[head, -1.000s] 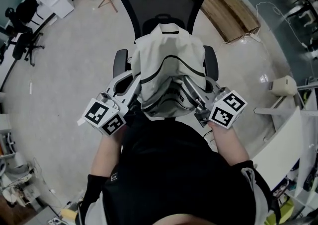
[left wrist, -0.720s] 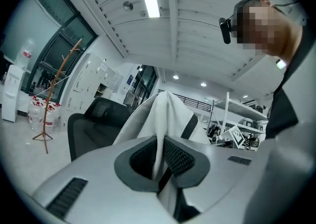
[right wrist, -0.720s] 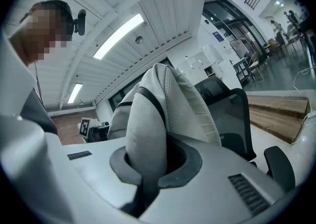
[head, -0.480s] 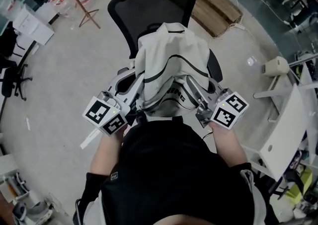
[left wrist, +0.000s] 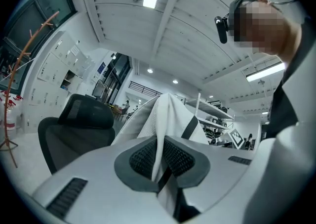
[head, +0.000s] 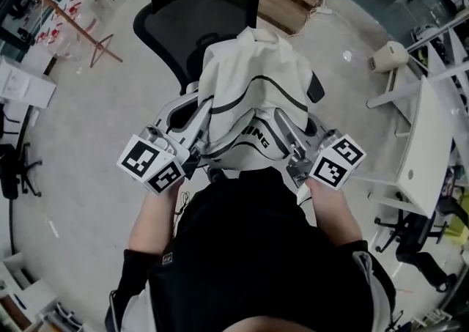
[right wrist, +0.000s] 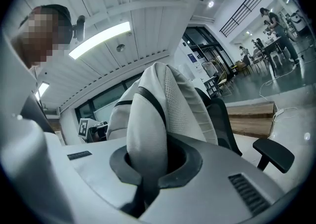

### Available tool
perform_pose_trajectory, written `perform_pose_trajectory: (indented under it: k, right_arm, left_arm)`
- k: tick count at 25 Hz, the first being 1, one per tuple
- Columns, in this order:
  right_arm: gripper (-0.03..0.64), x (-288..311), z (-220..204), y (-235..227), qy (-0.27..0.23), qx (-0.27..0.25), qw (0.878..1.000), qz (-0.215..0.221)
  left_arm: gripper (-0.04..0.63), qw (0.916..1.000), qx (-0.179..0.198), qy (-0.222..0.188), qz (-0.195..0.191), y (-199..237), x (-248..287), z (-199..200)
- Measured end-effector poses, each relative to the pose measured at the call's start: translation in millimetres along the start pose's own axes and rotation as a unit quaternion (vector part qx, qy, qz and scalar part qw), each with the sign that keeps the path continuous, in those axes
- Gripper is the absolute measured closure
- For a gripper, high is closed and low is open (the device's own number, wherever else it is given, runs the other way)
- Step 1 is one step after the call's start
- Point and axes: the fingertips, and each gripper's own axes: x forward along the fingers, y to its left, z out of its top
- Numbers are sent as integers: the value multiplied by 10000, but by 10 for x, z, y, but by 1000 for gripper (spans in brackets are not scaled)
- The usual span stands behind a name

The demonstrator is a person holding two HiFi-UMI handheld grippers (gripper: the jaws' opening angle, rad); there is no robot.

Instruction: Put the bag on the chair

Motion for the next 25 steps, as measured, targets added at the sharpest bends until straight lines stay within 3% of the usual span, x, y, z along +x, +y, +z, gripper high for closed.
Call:
perform_pose_trajectory:
  k: [5, 16, 20, 25]
  right_arm:
    - [581, -55, -51, -184, 106, 143, 9997, -161]
    - [581, -403, -102, -678, 259, 119, 9988, -388]
    - [581, -389, -144, -875, 253, 227, 9968, -727]
    - [581, -233, -165, -1102, 242, 492, 9871, -1505]
  left_arm:
    - [549, 9994, -266, 226, -40, 43, 194, -129]
    - [549, 9966, -437, 690, 77, -14, 716, -440]
    - [549, 9944, -577, 878, -119, 125, 916, -580]
    - [549, 9890, -678, 1181, -575, 409, 1130, -695]
